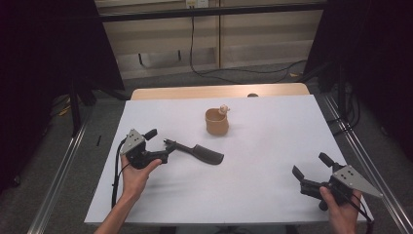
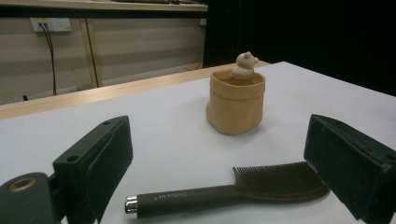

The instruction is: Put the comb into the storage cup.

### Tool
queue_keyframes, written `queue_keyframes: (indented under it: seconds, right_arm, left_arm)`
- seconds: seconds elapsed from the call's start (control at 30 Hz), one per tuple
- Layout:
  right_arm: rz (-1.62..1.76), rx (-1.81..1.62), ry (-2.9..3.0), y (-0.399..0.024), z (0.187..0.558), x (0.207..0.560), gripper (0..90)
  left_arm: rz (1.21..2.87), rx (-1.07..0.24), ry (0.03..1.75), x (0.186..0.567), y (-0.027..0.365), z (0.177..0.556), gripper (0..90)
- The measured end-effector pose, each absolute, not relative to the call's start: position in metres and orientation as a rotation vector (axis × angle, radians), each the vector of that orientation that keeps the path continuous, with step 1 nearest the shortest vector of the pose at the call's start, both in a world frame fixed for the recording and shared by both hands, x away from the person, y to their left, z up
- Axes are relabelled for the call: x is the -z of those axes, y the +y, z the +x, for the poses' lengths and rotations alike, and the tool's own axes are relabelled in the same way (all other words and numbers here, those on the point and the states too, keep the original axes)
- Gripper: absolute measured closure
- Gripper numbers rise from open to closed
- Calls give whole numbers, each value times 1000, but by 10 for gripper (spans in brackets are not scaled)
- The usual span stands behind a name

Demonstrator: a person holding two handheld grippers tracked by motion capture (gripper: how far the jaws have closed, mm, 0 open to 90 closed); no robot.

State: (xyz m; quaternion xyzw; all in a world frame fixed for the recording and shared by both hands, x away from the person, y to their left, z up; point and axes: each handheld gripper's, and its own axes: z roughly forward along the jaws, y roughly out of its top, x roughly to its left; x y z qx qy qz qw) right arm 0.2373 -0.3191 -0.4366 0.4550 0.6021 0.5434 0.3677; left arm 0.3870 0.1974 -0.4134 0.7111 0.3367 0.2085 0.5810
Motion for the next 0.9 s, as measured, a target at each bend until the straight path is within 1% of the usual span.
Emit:
queue_keyframes:
  seconds: [0.07,0.3,0.33,0.6,0.63,0.67,0.7,0.77,0.8,0.9]
  right_arm:
    - [1169,-1395,1548,-319,237,437,1]
    - [1168,-1391,1544,-320,237,437,1]
    - [1168,-1391,1546,-320,237,437,1]
    - [1167,-1394,1543,-320,238,437,2]
    - [1167,-1394,1544,-320,237,437,2]
    - [1164,-1395,1543,-320,238,437,2]
    - [1166,-1396,1544,-319,238,437,1]
    - [1165,-1401,1549,-319,238,437,1]
    - [1165,-1401,1548,-319,238,437,2]
    - [1166,-1401,1550,-320,238,437,2]
  left_arm:
    - [1664,-492,793,412,197,391,103]
    - [1637,-500,787,405,188,405,114]
    - [1629,-504,779,404,185,408,155]
    - [1590,-539,793,404,179,419,191]
    - [1594,-536,790,403,178,421,213]
    - [1601,-545,791,402,177,422,266]
    - [1606,-569,791,402,177,423,284]
    - [1593,-556,794,405,177,426,362]
    - [1605,-560,801,406,176,427,362]
    - [1626,-568,784,409,177,428,474]
